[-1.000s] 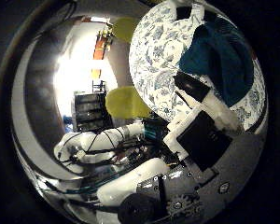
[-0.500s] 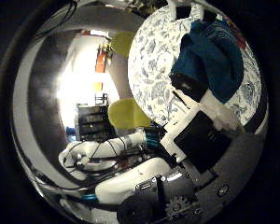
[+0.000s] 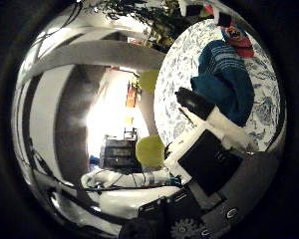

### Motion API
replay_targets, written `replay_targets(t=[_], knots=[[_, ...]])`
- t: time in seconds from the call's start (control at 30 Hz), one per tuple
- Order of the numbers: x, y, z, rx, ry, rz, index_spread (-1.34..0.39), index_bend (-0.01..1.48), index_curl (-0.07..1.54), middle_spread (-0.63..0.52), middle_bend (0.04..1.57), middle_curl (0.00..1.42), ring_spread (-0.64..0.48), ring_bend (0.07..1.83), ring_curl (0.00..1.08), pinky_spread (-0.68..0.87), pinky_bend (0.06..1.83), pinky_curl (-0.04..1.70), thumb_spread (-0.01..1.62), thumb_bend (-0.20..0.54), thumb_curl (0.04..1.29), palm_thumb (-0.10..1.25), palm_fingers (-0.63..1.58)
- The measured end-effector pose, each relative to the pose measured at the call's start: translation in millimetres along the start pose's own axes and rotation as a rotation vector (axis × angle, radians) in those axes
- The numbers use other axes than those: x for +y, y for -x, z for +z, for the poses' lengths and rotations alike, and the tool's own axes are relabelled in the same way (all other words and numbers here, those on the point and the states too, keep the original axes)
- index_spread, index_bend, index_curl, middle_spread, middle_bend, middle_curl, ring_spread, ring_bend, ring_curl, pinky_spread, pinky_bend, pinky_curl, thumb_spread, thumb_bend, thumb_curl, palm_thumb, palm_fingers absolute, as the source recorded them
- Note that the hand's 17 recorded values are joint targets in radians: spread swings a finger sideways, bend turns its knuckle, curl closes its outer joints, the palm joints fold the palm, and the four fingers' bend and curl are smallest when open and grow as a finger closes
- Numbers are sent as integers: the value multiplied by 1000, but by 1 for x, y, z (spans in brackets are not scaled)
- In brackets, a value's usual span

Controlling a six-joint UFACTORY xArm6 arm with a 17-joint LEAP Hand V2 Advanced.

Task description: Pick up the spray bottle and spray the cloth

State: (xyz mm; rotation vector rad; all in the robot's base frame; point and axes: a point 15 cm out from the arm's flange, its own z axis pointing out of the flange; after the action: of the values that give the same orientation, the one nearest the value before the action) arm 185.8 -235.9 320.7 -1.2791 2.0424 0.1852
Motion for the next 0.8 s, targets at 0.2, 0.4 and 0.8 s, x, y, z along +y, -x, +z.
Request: replay_targets(t=[0.2, 0.4, 0.8], knots=[[-14, -36, -20, -69, -92, 57, -263, 154, 295, -64, 419, 431, 81, 487, 301, 239, 404, 269, 1040, -27, 388, 729, 369], [-21, -76, -33, -136, -155, 124, -224, 145, 275, -4, 416, 423, 121, 507, 305, 271, 478, 282, 1031, -28, 371, 695, 256], [-30, -127, -47, -279, -222, 149, -203, 140, 256, 184, 265, 343, 229, 357, 253, 346, 481, 286, 939, -32, 316, 525, -28]])
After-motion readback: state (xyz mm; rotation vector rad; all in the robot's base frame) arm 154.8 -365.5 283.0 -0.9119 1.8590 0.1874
